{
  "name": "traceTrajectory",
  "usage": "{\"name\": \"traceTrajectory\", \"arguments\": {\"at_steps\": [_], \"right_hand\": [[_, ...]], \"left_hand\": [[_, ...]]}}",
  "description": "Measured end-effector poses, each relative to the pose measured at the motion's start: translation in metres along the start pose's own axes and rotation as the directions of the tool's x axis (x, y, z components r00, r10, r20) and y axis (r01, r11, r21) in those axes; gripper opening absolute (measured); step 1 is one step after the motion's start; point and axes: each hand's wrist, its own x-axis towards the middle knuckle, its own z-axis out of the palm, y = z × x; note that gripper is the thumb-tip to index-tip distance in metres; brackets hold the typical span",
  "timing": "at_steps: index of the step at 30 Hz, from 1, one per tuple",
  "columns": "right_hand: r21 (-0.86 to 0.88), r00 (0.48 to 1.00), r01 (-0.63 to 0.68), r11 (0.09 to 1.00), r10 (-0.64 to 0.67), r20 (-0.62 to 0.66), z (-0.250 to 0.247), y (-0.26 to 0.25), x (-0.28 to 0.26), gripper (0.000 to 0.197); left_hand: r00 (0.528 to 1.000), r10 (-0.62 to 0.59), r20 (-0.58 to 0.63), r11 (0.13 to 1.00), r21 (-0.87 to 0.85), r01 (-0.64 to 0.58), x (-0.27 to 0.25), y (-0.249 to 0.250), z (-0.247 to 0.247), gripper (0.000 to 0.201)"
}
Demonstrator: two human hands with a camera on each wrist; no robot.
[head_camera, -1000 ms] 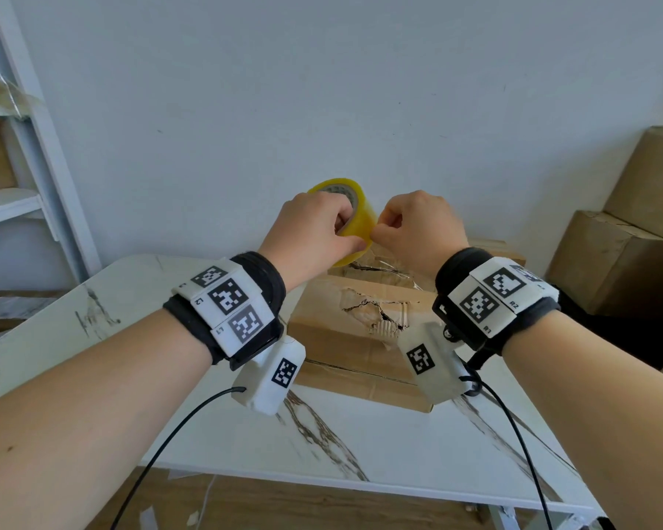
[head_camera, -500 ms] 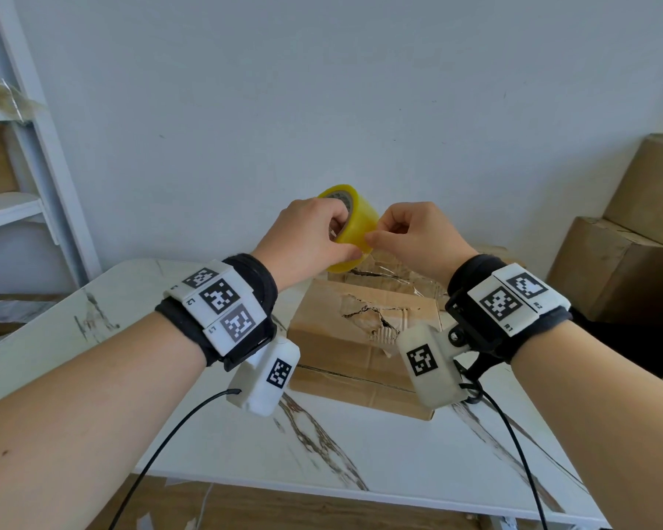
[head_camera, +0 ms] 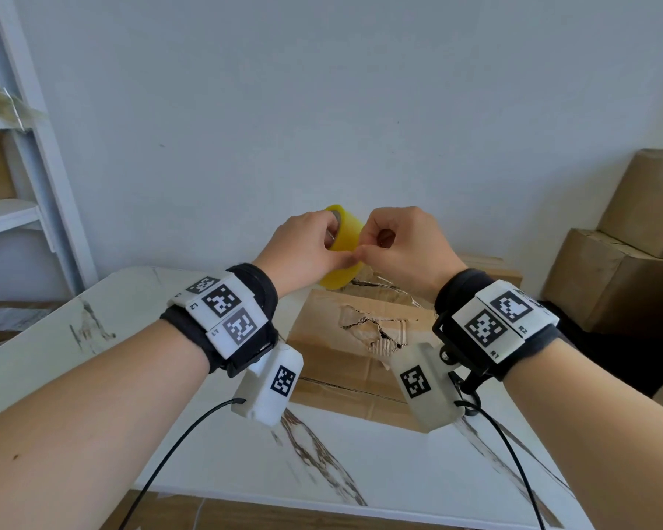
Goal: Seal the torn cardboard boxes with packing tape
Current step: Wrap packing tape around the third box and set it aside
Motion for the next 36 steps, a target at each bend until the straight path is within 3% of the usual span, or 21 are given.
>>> {"name": "traceTrajectory", "arguments": {"at_steps": [6,9,12,15,19,25,30,34,36], "right_hand": [[0.116,0.999,0.000,0.993,0.005,-0.044,-0.001,-0.004,0.001,0.028],[0.220,0.992,-0.024,0.975,0.050,-0.114,-0.010,-0.006,0.000,0.028],[0.219,0.971,-0.089,0.972,0.134,-0.200,-0.025,0.001,0.008,0.021],[0.243,0.963,-0.199,0.949,0.236,-0.131,-0.018,0.006,0.016,0.014],[0.216,0.953,-0.287,0.933,0.302,-0.036,0.003,0.000,0.024,0.039],[0.150,0.951,-0.289,0.945,0.301,-0.065,0.002,-0.005,0.023,0.005],[0.078,0.951,-0.279,0.957,0.286,-0.113,-0.002,-0.007,0.025,0.008],[0.115,0.942,-0.330,0.937,0.334,-0.015,-0.002,-0.005,0.025,0.011],[0.102,0.944,-0.326,0.940,0.330,-0.029,-0.001,-0.007,0.023,0.008]], "left_hand": [[0.995,-0.049,0.087,0.994,-0.098,0.057,0.005,-0.006,-0.004,0.043],[0.991,-0.125,0.043,0.992,0.010,0.124,0.005,-0.016,-0.015,0.041],[0.993,-0.108,0.038,0.991,0.085,0.105,-0.002,-0.025,-0.023,0.036],[0.999,-0.051,0.005,0.996,0.077,0.051,-0.003,-0.019,-0.022,0.036],[1.000,0.024,0.009,0.991,0.132,-0.025,0.004,-0.008,-0.018,0.038],[0.997,0.081,0.018,0.976,0.201,-0.083,0.005,-0.002,-0.018,0.044],[0.994,0.107,0.028,0.974,0.197,-0.111,0.001,-0.001,-0.017,0.045],[0.992,0.122,0.009,0.971,0.204,-0.121,-0.002,-0.002,-0.018,0.042],[0.992,0.126,0.009,0.970,0.209,-0.125,-0.004,-0.002,-0.018,0.040]]}}
